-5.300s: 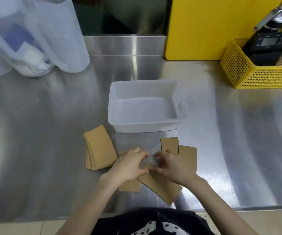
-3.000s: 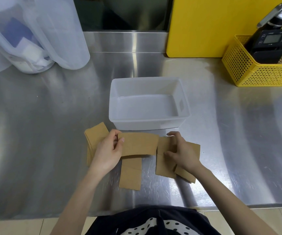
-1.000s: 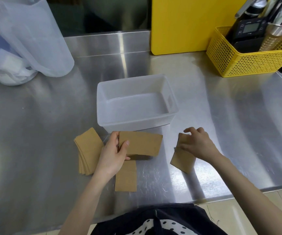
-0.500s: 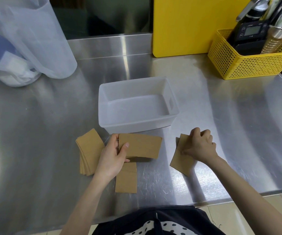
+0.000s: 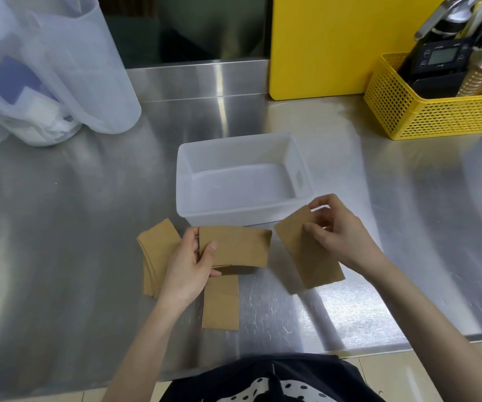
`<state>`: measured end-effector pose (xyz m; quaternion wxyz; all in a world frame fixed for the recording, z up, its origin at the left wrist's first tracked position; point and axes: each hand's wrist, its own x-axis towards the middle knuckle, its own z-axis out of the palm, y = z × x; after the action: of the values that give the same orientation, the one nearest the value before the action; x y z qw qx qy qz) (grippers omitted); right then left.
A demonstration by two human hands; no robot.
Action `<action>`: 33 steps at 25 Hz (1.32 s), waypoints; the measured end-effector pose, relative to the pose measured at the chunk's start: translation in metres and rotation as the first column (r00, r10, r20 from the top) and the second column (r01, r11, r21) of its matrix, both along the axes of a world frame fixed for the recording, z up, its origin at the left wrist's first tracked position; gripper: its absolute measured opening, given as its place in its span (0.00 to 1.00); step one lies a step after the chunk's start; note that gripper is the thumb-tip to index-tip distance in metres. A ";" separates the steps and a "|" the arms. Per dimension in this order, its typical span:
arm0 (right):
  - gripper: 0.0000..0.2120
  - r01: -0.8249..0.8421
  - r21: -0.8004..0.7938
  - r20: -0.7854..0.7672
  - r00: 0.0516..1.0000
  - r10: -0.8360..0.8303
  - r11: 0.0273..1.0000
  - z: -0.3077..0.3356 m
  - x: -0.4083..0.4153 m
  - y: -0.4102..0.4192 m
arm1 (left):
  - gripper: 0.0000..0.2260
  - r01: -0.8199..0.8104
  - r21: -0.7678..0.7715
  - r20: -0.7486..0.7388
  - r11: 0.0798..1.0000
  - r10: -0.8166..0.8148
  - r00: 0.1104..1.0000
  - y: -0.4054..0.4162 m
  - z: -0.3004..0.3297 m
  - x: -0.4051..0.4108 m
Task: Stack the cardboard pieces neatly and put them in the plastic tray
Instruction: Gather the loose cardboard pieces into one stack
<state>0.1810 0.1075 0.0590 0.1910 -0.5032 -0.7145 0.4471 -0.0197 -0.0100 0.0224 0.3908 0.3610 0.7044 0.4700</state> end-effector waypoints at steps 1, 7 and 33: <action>0.09 -0.037 0.011 -0.009 0.999 0.037 0.999 0.007 -0.005 -0.002 | 0.06 -0.001 0.001 0.009 1.000 0.001 1.000 0.000 0.001 0.000; 0.06 -0.320 0.092 0.071 0.947 0.315 0.943 0.019 -0.051 -0.013 | 0.07 -0.005 0.020 0.079 1.000 0.004 0.997 0.000 0.010 0.005; 0.12 -0.294 0.094 0.076 0.955 0.287 0.951 0.003 -0.085 -0.011 | 0.07 -0.276 -0.006 0.141 0.961 0.274 0.951 -0.026 0.023 -0.026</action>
<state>0.0965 0.0969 0.0618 0.1272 -0.3955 -0.8086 0.4167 -0.0455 -0.0362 0.0457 0.3674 0.2281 0.7153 0.5490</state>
